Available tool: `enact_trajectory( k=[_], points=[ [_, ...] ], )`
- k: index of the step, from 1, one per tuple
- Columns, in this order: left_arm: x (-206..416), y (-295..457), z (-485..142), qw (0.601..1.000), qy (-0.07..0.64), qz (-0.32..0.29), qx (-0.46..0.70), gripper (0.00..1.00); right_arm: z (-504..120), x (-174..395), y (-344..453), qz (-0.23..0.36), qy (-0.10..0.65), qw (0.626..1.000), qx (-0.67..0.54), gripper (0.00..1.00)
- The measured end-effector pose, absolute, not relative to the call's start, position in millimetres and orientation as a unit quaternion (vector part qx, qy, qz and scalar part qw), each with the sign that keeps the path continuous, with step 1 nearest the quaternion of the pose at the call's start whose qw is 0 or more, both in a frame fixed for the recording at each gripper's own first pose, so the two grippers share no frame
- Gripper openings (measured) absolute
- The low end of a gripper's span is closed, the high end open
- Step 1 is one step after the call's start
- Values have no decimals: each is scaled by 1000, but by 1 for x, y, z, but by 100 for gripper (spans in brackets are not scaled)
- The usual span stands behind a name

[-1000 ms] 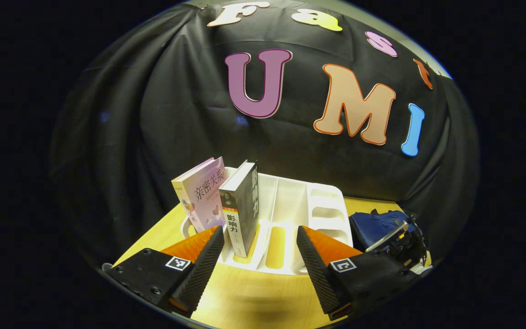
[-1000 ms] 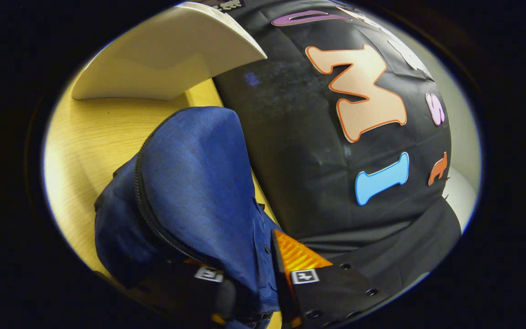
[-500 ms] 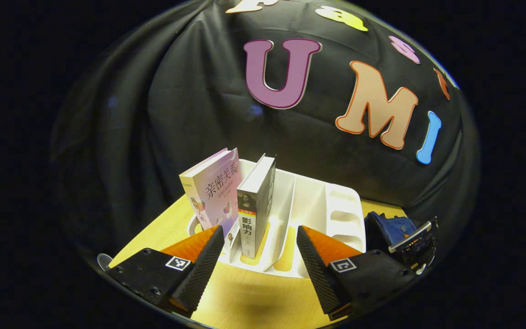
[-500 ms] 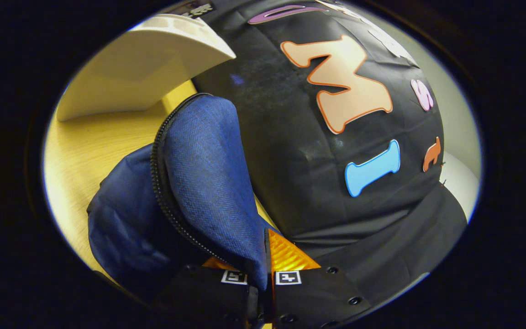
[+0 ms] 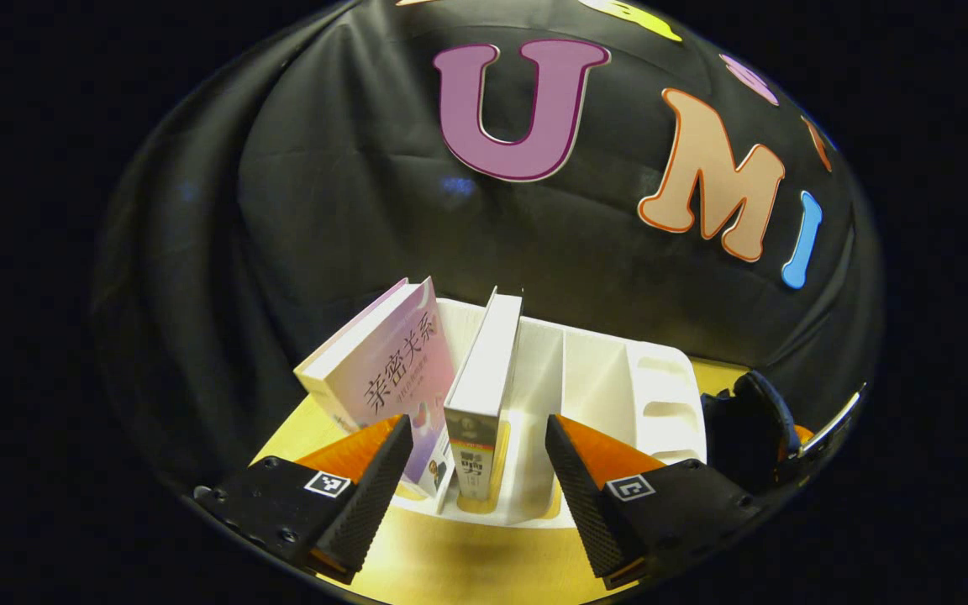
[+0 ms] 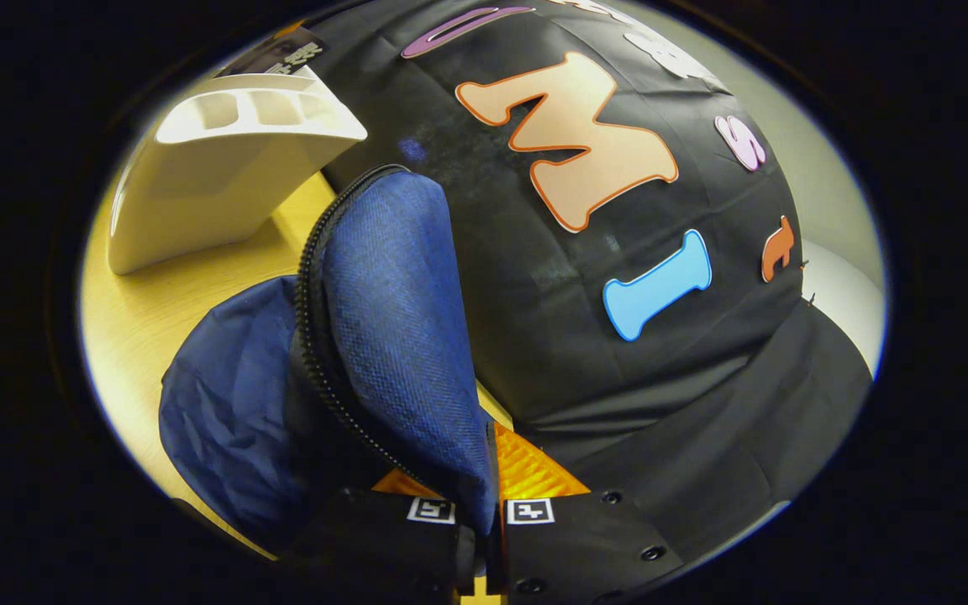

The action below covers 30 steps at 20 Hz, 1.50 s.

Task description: Open the schoolbag, grab two books from the bookshelf and put them into the schoolbag.

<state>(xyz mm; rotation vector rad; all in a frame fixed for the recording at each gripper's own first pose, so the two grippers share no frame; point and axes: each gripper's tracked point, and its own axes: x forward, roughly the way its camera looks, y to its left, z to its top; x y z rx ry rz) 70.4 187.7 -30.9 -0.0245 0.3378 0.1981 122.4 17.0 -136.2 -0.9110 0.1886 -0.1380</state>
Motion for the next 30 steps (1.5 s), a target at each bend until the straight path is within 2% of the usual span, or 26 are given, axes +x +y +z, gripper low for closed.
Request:
enact_trajectory(
  k=[8,15,16,17,19,20,21,25,26,27,30],
  points=[
    [106,191,-25,960,271,56,33,92,-136,105,14,-66,106,895,-428,5],
    [125,182,-47,913,405,30,41,75,-134,106,13,-67,110,899,-418,5],
    [125,180,-52,904,424,28,42,77,-135,106,12,-67,110,899,-418,5],
    [125,178,-57,895,443,23,42,73,-134,106,12,-67,110,899,-418,5],
    [123,174,-67,877,478,15,43,71,-135,106,13,-66,110,900,-416,5],
    [123,173,-72,870,492,13,43,73,-135,106,12,-66,111,901,-415,5],
    [124,171,-75,862,505,12,44,67,-135,105,12,-65,111,900,-416,5],
    [134,174,-88,845,532,20,56,59,-135,105,11,-66,111,902,-412,5],
    [135,178,-90,839,541,28,59,53,-134,105,10,-67,111,902,-412,5],
    [137,177,-94,834,548,29,57,41,-133,104,11,-67,110,902,-412,5],
    [137,177,-101,824,564,30,54,40,-134,104,10,-67,109,903,-411,5]
  ],
)
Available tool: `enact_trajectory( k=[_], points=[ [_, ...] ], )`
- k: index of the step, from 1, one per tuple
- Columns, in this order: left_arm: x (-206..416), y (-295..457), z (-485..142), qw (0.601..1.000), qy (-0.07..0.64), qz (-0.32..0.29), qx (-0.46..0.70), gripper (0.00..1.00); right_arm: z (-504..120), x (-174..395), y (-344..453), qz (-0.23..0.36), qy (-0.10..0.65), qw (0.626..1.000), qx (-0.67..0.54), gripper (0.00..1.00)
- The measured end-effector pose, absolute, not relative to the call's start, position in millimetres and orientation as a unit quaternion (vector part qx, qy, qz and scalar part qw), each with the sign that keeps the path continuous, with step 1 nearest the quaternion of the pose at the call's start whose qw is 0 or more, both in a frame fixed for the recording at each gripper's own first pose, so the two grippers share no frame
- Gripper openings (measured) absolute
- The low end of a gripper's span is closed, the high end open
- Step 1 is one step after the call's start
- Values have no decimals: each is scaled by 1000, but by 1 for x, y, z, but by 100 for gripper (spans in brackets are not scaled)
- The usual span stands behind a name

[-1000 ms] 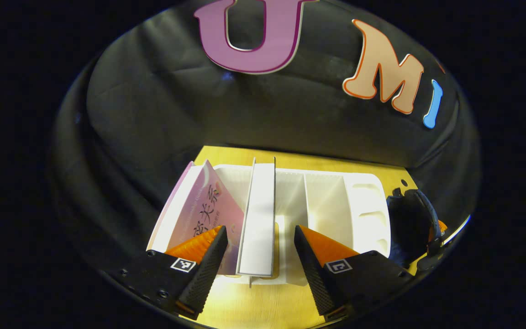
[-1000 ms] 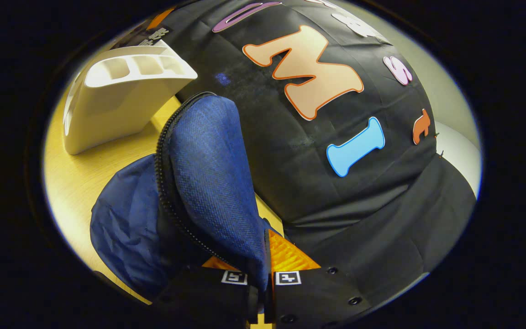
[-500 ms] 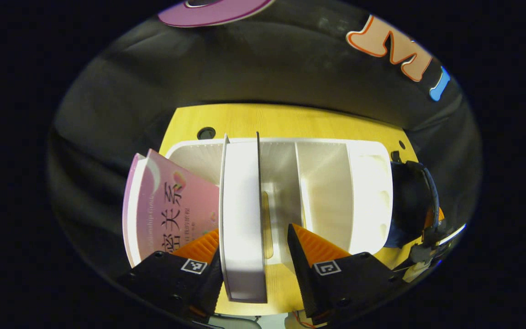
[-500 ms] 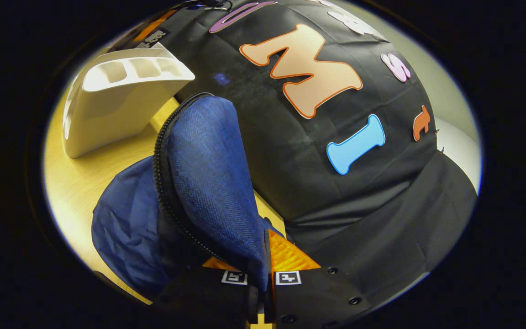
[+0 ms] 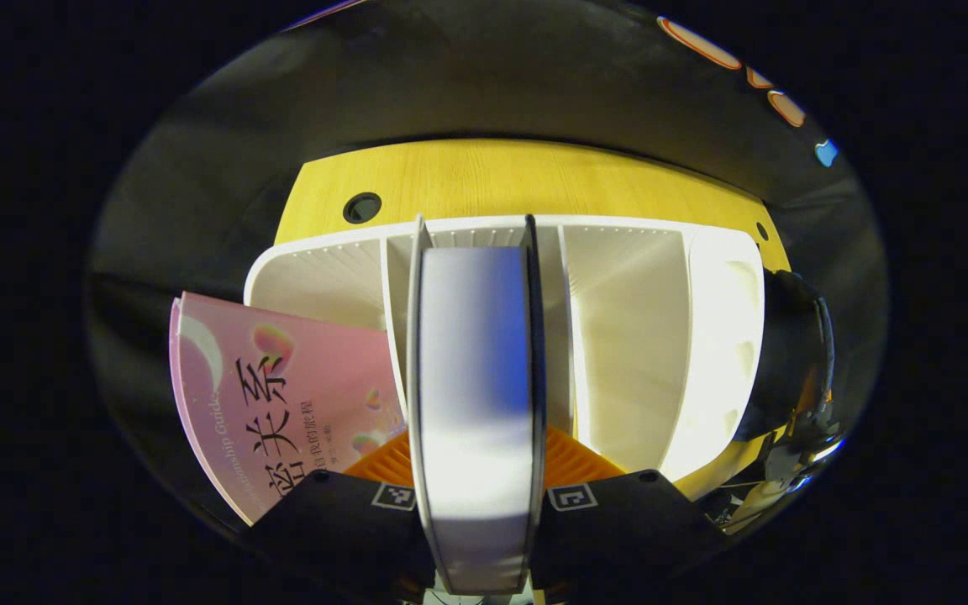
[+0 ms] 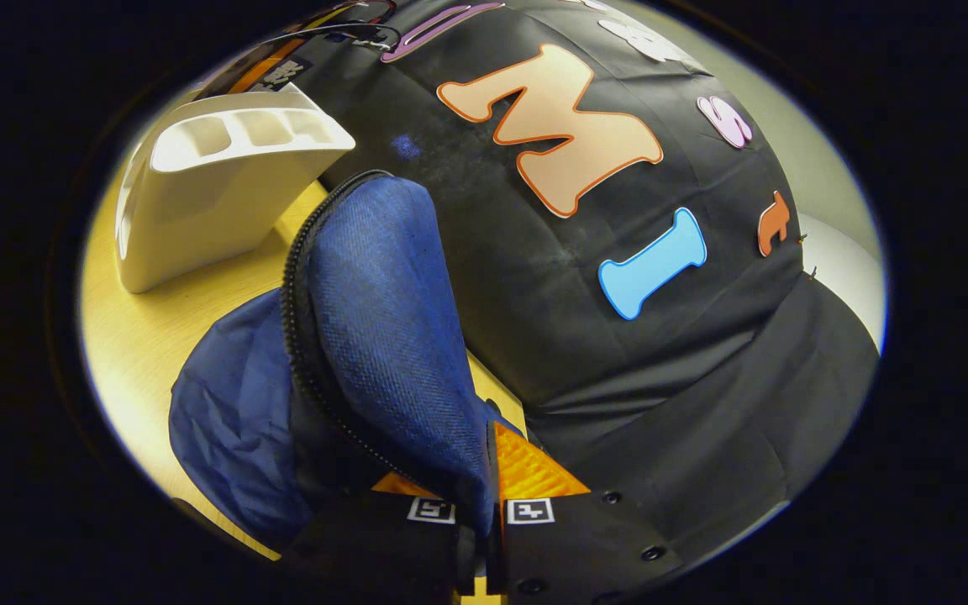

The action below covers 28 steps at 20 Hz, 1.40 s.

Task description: Open the schoolbag, grab two books from the bookshelf and put them into the schoolbag.

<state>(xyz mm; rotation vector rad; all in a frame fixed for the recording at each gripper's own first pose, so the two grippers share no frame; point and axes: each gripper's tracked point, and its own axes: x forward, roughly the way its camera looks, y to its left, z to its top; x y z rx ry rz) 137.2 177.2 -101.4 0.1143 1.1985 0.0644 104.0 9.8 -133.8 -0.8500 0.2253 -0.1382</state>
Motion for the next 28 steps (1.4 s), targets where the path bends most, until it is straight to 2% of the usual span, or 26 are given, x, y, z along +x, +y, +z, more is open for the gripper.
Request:
enact_trajectory(
  k=[16,28],
  points=[
    [118,173,-106,795,595,114,23,40,-135,104,9,-62,107,903,-412,5],
    [35,159,-30,808,573,136,-14,40,-139,104,5,-52,108,909,-400,5]
  ],
)
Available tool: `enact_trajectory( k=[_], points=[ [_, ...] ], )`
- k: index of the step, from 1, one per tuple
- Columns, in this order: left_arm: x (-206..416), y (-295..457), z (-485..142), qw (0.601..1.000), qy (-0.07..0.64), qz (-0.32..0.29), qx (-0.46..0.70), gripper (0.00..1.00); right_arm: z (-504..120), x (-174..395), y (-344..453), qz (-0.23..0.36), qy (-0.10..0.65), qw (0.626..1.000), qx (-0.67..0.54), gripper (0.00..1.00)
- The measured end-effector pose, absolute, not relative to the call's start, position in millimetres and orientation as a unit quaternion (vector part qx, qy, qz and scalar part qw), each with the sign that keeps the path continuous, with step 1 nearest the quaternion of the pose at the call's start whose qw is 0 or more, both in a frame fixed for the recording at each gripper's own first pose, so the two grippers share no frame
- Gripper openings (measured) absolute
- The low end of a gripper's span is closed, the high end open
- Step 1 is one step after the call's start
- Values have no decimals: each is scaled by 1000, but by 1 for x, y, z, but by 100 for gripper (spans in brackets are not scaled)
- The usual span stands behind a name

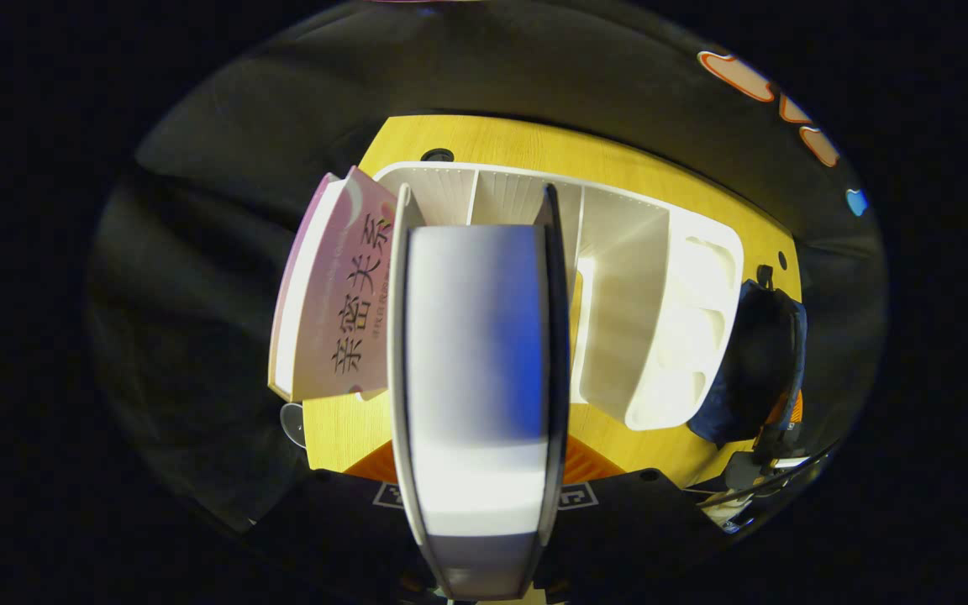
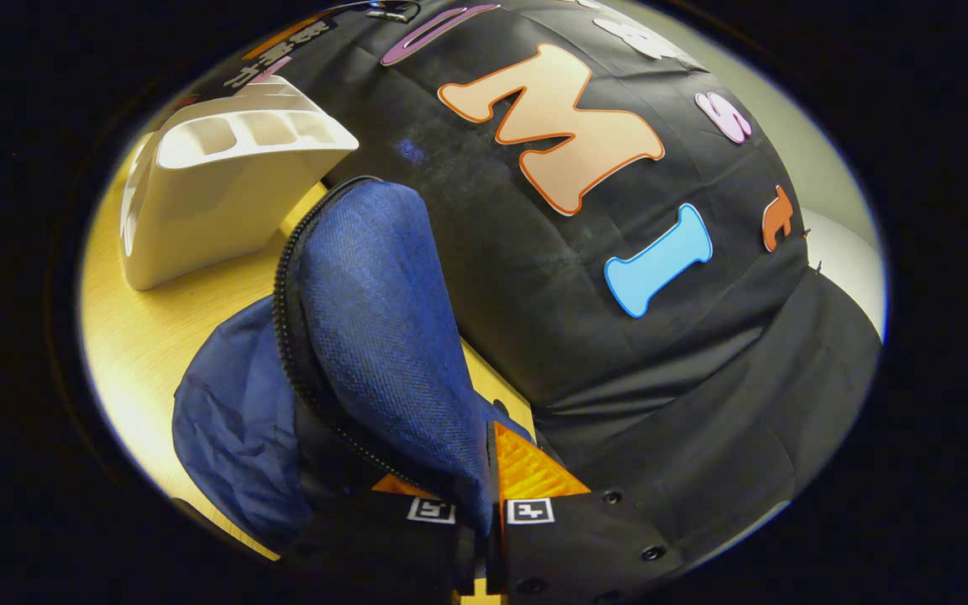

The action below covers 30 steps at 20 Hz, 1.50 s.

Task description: Open the schoolbag, grab two books from the bookshelf and put them into the schoolbag.

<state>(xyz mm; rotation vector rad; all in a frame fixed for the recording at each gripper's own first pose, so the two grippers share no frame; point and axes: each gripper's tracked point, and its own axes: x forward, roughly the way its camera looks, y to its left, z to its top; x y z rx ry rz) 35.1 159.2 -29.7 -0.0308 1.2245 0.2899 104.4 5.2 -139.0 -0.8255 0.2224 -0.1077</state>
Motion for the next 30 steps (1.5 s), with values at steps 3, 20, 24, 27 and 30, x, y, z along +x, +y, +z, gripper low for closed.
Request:
enact_trajectory(
  k=[3,20,24,27,30],
  points=[
    [13,148,-9,819,557,134,-27,40,-138,103,2,-52,107,912,-393,5],
    [-24,-29,37,871,485,-19,-72,40,-124,104,-18,-47,112,942,-313,5],
    [-2,-83,5,863,487,-73,-111,40,-123,104,-19,-38,114,948,-295,5],
    [23,-105,-30,863,483,-90,-114,40,-122,103,-21,-33,113,950,-290,5],
    [47,-129,-60,867,470,-105,-127,40,-121,103,-22,-28,113,953,-280,5]
  ],
)
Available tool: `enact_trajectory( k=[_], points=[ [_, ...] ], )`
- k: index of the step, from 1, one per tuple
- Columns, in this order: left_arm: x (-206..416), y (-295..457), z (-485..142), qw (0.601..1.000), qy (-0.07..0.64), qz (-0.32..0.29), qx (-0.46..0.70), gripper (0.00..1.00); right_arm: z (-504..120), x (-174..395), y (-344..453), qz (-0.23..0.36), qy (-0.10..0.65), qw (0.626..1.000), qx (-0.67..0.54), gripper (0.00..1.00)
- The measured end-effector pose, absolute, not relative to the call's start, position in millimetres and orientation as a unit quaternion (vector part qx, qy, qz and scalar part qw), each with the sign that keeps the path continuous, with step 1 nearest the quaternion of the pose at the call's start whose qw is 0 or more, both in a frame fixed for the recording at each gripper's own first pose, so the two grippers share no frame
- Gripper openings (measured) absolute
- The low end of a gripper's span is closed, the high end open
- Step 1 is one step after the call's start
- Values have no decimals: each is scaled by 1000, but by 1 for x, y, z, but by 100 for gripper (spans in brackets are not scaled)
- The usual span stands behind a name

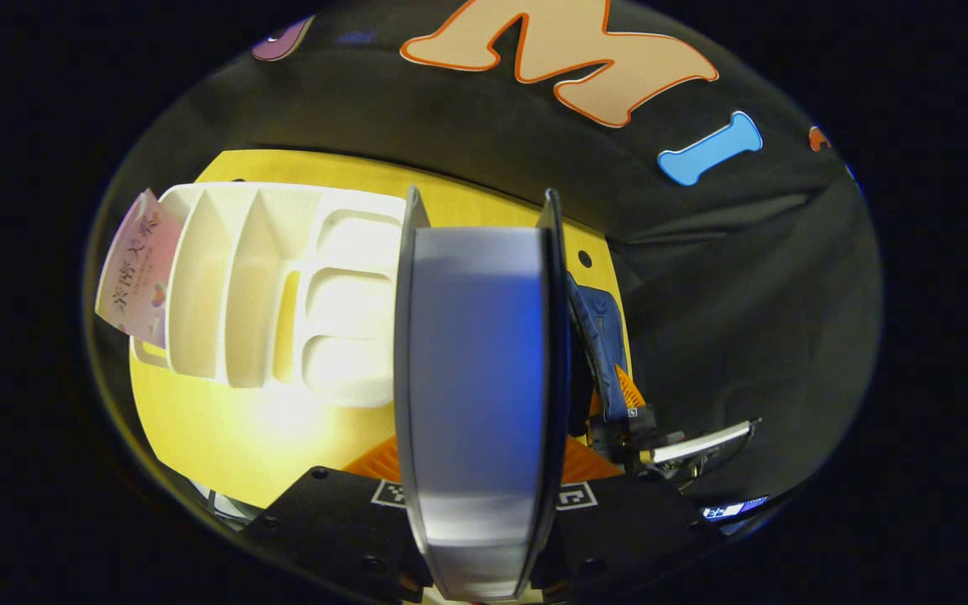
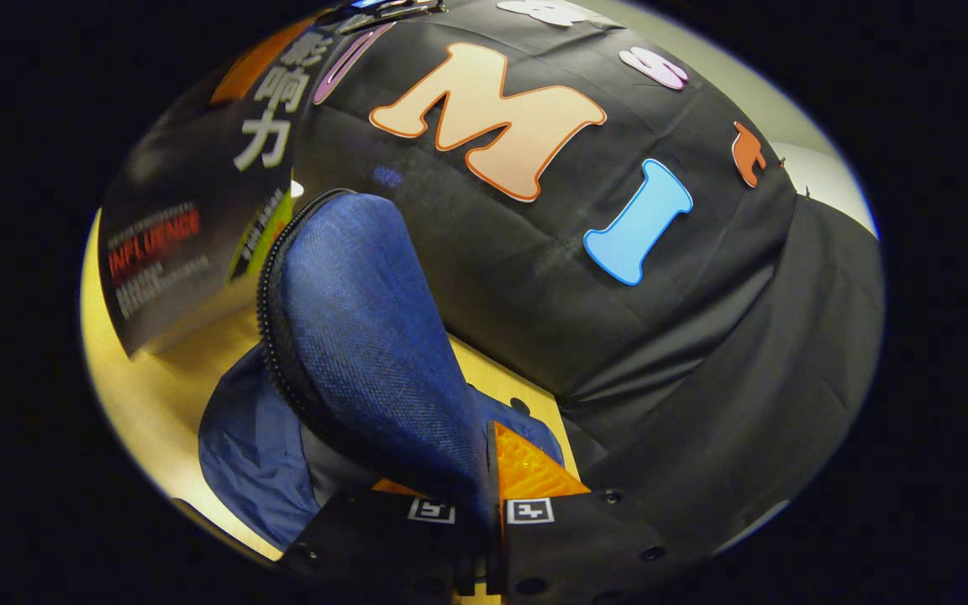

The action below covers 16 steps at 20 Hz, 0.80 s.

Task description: Open the schoolbag, grab two books from the bookshelf and put them into the schoolbag.

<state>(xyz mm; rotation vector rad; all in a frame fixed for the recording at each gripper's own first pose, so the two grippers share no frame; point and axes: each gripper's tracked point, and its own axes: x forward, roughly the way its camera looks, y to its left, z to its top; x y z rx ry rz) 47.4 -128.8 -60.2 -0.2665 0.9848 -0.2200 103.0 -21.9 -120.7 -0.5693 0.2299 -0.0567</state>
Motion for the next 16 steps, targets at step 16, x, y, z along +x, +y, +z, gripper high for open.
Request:
enact_trajectory(
  k=[16],
  points=[
    [114,-242,-173,859,418,-180,-233,40,-111,110,-34,-15,98,971,-217,5]
  ],
)
